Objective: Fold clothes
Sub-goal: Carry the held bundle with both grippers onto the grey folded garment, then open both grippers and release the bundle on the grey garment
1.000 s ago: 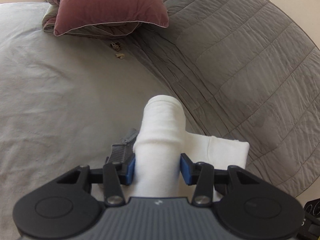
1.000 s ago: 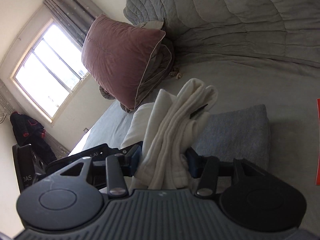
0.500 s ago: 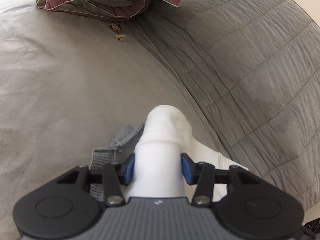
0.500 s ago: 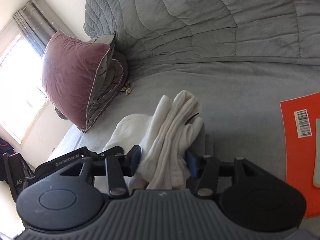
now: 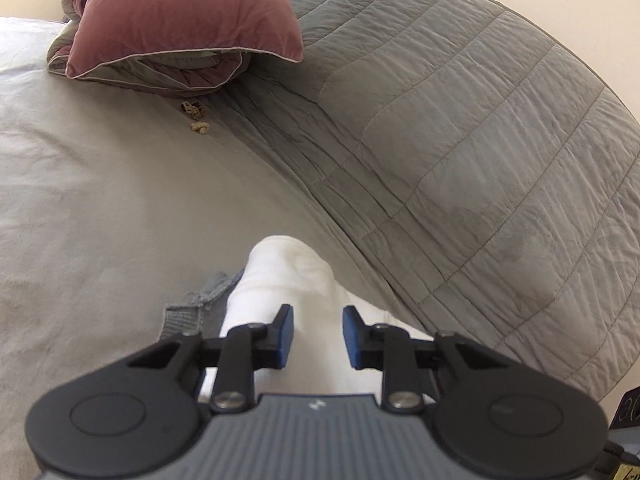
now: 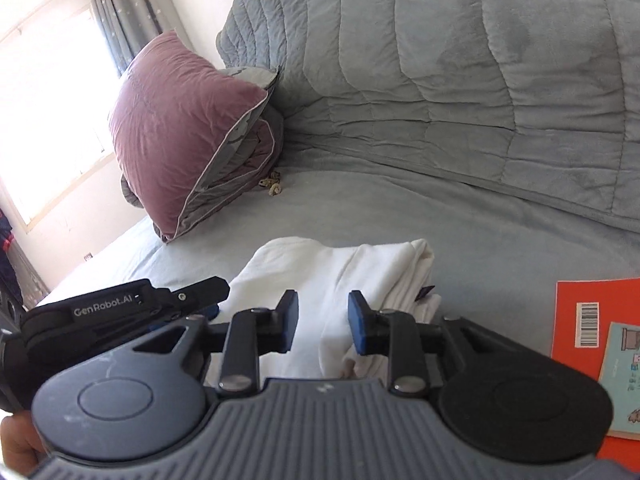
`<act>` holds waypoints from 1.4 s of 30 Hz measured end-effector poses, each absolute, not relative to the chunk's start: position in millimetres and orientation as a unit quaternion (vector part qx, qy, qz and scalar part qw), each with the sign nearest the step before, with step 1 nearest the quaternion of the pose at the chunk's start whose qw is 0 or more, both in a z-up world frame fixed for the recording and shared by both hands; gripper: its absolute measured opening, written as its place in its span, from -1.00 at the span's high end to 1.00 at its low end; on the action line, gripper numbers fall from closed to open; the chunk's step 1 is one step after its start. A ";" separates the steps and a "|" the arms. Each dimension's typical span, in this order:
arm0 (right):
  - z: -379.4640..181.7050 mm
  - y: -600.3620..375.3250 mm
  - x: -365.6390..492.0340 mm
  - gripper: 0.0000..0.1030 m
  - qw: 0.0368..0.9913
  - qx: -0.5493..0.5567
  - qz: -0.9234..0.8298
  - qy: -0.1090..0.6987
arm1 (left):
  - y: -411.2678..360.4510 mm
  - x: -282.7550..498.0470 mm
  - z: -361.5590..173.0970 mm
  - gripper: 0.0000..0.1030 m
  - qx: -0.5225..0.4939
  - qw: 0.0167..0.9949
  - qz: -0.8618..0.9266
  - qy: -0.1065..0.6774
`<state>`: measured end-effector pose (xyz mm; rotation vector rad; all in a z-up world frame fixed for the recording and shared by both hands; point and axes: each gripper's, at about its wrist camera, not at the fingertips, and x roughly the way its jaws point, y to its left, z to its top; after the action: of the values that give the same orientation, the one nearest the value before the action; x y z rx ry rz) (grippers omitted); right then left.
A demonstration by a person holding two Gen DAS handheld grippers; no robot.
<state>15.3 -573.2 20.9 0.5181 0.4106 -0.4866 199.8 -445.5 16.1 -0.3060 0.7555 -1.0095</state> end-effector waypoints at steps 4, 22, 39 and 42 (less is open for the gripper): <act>6.7 -576.7 21.6 0.55 0.906 0.252 -0.246 0.235 | -448.0 200.9 3.5 0.75 -0.122 0.804 -0.454 0.364; 53.1 -512.6 14.1 0.10 0.937 0.211 -0.162 0.225 | -343.6 153.5 67.0 0.18 -0.009 0.860 -0.344 0.378; 80.7 -391.9 6.8 -0.24 0.949 0.158 -0.056 0.267 | -153.1 80.5 105.5 -0.36 -0.028 0.894 -0.197 0.402; 89.3 -371.4 1.8 -0.34 0.952 0.148 -0.043 0.264 | -129.9 70.4 109.7 -0.49 -0.029 0.898 -0.182 0.399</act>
<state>1.8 -371.4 89.3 0.3017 0.5373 -0.0866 70.4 -129.9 109.7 -0.0601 0.8252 -0.3776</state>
